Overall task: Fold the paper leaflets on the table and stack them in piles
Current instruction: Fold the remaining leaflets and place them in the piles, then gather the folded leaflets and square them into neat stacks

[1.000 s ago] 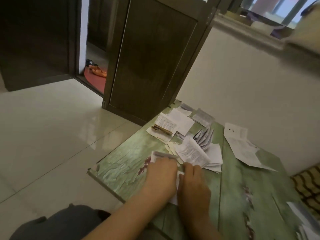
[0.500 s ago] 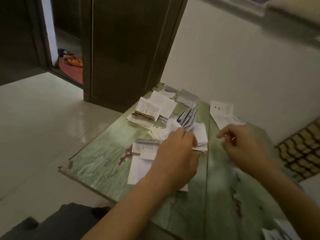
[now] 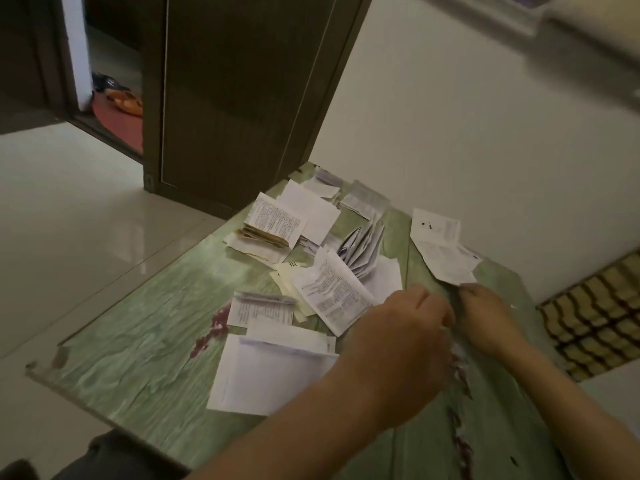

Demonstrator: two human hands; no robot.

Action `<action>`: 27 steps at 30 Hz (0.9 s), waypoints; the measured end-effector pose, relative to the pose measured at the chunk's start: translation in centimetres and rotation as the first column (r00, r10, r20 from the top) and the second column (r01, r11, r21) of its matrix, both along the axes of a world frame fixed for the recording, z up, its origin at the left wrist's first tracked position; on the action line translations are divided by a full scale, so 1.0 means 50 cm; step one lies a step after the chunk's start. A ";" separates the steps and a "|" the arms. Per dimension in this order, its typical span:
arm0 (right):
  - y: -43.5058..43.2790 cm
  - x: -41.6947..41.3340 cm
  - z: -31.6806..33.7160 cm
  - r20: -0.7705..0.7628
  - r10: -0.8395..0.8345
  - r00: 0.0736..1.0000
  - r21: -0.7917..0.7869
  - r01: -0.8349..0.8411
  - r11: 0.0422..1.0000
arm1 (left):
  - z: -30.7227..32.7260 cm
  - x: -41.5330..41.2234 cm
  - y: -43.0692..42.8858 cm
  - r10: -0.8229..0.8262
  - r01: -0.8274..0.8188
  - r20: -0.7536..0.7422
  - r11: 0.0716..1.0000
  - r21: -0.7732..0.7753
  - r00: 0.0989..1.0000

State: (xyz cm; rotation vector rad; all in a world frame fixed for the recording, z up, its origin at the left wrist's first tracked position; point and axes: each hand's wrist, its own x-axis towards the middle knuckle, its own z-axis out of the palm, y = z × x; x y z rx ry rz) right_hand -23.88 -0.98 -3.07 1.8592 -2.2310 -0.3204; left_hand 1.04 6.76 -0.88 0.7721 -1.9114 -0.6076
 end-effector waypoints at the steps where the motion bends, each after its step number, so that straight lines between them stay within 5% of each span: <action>1: 0.004 0.009 0.015 0.058 0.020 0.998 -0.087 -0.015 0.996 | -0.004 0.001 0.003 -0.011 0.011 0.004 1.000 0.010 1.000; 11: 0.125 0.084 0.181 0.351 0.175 0.920 -0.550 0.051 0.834 | -0.010 0.001 0.038 -0.079 0.101 -0.119 0.975 0.197 0.990; 19: 0.270 0.141 0.271 0.240 0.438 0.866 -0.802 -0.077 0.592 | 0.063 0.034 0.075 -0.060 0.170 -0.236 0.860 0.481 0.970; 22: 0.338 0.187 0.294 0.382 0.580 0.720 -0.853 0.033 0.520 | 0.119 0.035 0.099 -0.074 0.205 -0.285 0.863 0.461 0.956; 27: 0.412 0.284 0.306 0.670 0.715 0.197 -0.741 0.232 0.630 | 0.165 0.039 0.144 -0.173 0.286 -0.266 0.828 0.482 0.948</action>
